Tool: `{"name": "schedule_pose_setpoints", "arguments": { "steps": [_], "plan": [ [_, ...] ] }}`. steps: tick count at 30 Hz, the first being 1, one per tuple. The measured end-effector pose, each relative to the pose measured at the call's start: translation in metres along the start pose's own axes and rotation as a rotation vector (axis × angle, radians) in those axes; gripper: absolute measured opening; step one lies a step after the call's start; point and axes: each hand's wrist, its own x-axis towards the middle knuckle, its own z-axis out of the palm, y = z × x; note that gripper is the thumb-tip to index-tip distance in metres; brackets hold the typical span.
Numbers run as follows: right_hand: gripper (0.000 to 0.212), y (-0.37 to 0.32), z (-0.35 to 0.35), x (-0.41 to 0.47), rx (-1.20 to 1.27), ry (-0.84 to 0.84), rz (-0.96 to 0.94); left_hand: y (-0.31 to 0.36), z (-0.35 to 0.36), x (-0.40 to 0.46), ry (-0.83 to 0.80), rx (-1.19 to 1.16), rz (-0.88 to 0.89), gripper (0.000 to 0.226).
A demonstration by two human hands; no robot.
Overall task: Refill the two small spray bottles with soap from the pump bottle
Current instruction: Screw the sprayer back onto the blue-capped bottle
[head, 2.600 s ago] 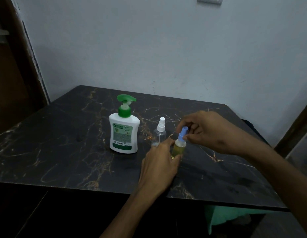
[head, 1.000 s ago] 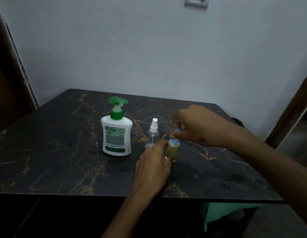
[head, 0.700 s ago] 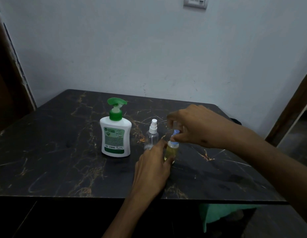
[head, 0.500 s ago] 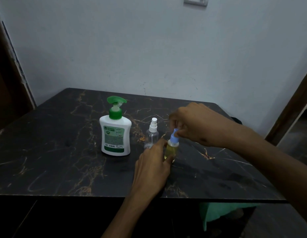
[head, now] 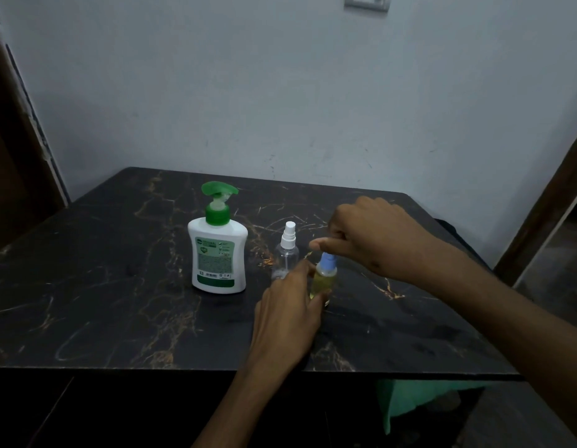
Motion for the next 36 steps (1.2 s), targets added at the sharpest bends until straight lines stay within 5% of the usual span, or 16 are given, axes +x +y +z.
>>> {"name": "schedule_pose_setpoints", "arguments": {
  "steps": [6,16,28,36],
  "plan": [
    [0.018,0.003,-0.002,0.000,0.141,-0.041,-0.053,0.001,0.000,-0.001,0.004,0.001,-0.001,0.021],
    [0.044,-0.002,0.016,-0.005,0.213,0.107,0.087,0.003,-0.001,-0.002,0.001,0.030,-0.006,0.021],
    [0.022,-0.011,0.086,-0.053,0.670,0.314,0.223,0.009,-0.004,-0.002,-0.039,0.075,-0.064,0.030],
    [0.019,-0.005,0.099,-0.040,0.640,0.359,0.308,0.029,0.003,0.009,0.019,0.264,-0.009,0.015]
  ]
}}
